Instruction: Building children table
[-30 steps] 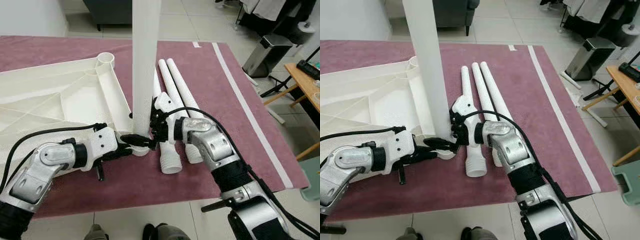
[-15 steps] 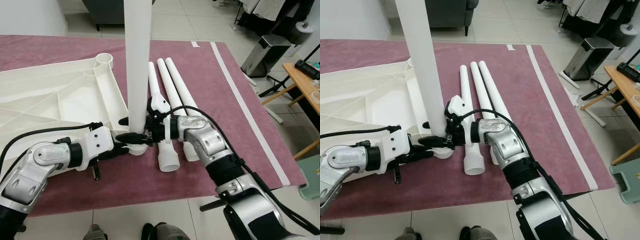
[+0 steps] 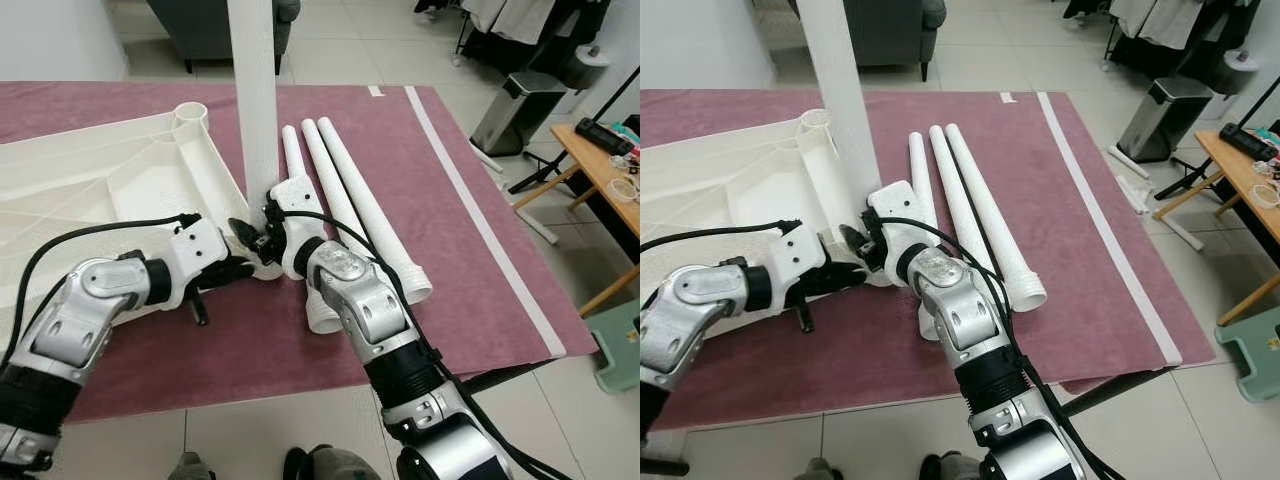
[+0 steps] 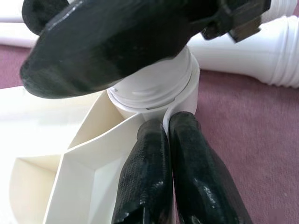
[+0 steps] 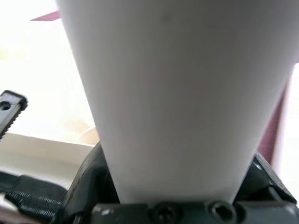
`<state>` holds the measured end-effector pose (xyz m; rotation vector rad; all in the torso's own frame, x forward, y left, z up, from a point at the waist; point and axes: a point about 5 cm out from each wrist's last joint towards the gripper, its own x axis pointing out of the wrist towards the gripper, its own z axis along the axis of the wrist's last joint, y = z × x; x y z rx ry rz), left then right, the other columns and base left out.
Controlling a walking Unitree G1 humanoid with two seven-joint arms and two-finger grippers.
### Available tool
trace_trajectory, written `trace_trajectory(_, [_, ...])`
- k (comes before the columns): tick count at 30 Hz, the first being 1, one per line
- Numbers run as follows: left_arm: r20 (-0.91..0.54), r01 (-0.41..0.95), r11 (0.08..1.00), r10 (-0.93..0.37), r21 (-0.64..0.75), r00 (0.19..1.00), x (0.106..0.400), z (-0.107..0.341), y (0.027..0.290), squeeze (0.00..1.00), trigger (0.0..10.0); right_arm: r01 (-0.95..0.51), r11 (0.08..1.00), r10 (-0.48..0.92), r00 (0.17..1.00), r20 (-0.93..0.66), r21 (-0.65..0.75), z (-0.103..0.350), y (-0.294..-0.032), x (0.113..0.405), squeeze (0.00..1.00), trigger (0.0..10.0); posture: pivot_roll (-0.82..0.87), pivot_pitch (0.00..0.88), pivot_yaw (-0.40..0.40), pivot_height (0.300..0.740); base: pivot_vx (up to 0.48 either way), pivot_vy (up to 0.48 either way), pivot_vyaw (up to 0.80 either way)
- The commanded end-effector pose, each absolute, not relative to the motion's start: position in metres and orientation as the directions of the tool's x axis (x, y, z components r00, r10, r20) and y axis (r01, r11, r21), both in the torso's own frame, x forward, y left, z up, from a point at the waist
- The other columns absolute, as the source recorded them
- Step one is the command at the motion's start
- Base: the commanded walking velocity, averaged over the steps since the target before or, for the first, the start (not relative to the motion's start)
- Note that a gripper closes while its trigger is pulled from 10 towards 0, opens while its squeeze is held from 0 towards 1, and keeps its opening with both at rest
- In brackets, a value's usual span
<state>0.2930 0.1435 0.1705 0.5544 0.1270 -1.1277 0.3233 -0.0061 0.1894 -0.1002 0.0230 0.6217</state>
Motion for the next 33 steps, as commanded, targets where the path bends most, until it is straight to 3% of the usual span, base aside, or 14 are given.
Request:
trace_trajectory(1, [-0.294,0.923,0.136,-0.922,0.361,0.25,0.276,0.178,0.11,0.0,0.0,-0.435,0.9,0.421,0.871,-0.254,0.001,0.153,-0.005,0.325,0.0,0.0,0.11,0.148,-0.069,0.74,0.0,0.0,0.0])
trace_trajectory(3, [-0.294,0.923,0.136,-0.922,0.361,0.25,0.276,0.178,0.11,0.0,0.0,-0.435,0.9,0.421,0.871,-0.254,0.001,0.153,-0.005,0.325,0.0,0.0,0.11,0.148,-0.069,0.74,0.0,0.0,0.0])
trace_trajectory(4, [-0.295,0.923,0.135,-0.922,0.359,0.249,0.277,0.178,0.111,0.0,0.0,-0.441,0.897,0.435,0.866,-0.249,0.032,0.154,-0.002,0.325,0.0,4.0,0.12,0.149,-0.069,0.74,0.0,0.0,0.0])
trace_trajectory(5, [-0.295,0.923,0.135,-0.922,0.359,0.249,0.277,0.178,0.111,0.0,0.0,-0.441,0.897,0.435,0.866,-0.249,0.032,0.154,-0.002,0.325,0.0,4.0,0.12,0.149,-0.069,0.74,0.0,0.0,0.0])
trace_trajectory(6, [-0.298,0.924,0.134,-0.921,0.358,0.25,0.277,0.177,0.112,0.0,0.0,-0.457,0.888,0.454,0.864,-0.219,0.039,0.158,0.0,0.324,0.0,10.0,0.12,0.149,-0.069,0.74,0.0,0.0,0.0])
trace_trajectory(10, [-0.3,0.924,0.134,-0.921,0.358,0.25,0.277,0.177,0.113,0.0,0.0,-0.486,0.873,0.484,0.855,-0.185,0.037,0.163,0.001,0.324,0.0,10.0,0.12,0.148,-0.07,0.74,0.0,0.0,0.0])
trace_trajectory(11, [-0.305,0.925,0.131,-0.92,0.357,0.248,0.275,0.176,0.115,0.0,0.0,-0.541,0.84,0.539,0.83,-0.141,0.027,0.17,0.001,0.323,1.0,10.0,0.12,0.149,-0.07,0.74,0.0,0.0,0.0])
trace_trajectory(15, [-0.323,0.928,0.11,-0.917,0.355,0.233,0.269,0.175,0.119,0.0,0.0,-0.694,0.72,0.691,0.719,-0.077,-0.013,0.184,0.0,0.322,1.0,10.0,0.12,0.147,-0.071,0.74,0.0,0.0,0.0])
trace_trajectory(16, [-0.336,0.931,0.089,-0.917,0.353,0.216,0.264,0.174,0.12,0.0,0.0,-0.765,0.642,0.763,0.643,-0.058,-0.04,0.19,-0.003,0.32,0.0,10.0,0.12,0.147,-0.072,0.74,0.0,0.0,0.0])
trace_trajectory(23, [-0.365,0.936,0.032,-0.916,0.352,0.168,0.248,0.174,0.124,0.0,0.0,-0.914,0.379,0.916,0.393,-0.086,-0.142,0.198,-0.021,0.319,0.0,10.0,0.13,0.146,-0.076,0.74,0.0,0.0,0.0])
trace_trajectory(25, [-0.367,0.935,0.027,-0.916,0.354,0.165,0.246,0.175,0.125,0.0,0.0,-0.94,0.303,0.939,0.322,-0.117,-0.157,0.195,-0.027,0.321,0.0,8.5,0.14,0.145,-0.078,0.74,0.0,0.0,0.0])
trace_trajectory(29, [-0.367,0.935,0.027,-0.916,0.354,0.165,0.246,0.175,0.125,0.0,0.0,-0.945,0.286,0.944,0.307,-0.124,-0.159,0.194,-0.028,0.322,0.0,8.5,0.14,0.145,-0.078,0.74,0.0,0.0,0.0])
trace_trajectory(30, [-0.363,0.934,0.036,-0.916,0.355,0.173,0.247,0.175,0.124,0.0,0.0,-0.944,0.295,0.94,0.315,-0.132,-0.149,0.191,-0.029,0.325,0.0,0.0,0.14,0.145,-0.082,0.74,0.0,0.0,0.0])
trace_trajectory(33, [-0.357,0.934,0.046,-0.916,0.355,0.181,0.248,0.174,0.123,0.0,0.0,-0.94,0.314,0.934,0.332,-0.136,-0.136,0.188,-0.028,0.327,0.0,0.0,0.14,0.145,-0.083,0.74,0.0,0.0,0.0])
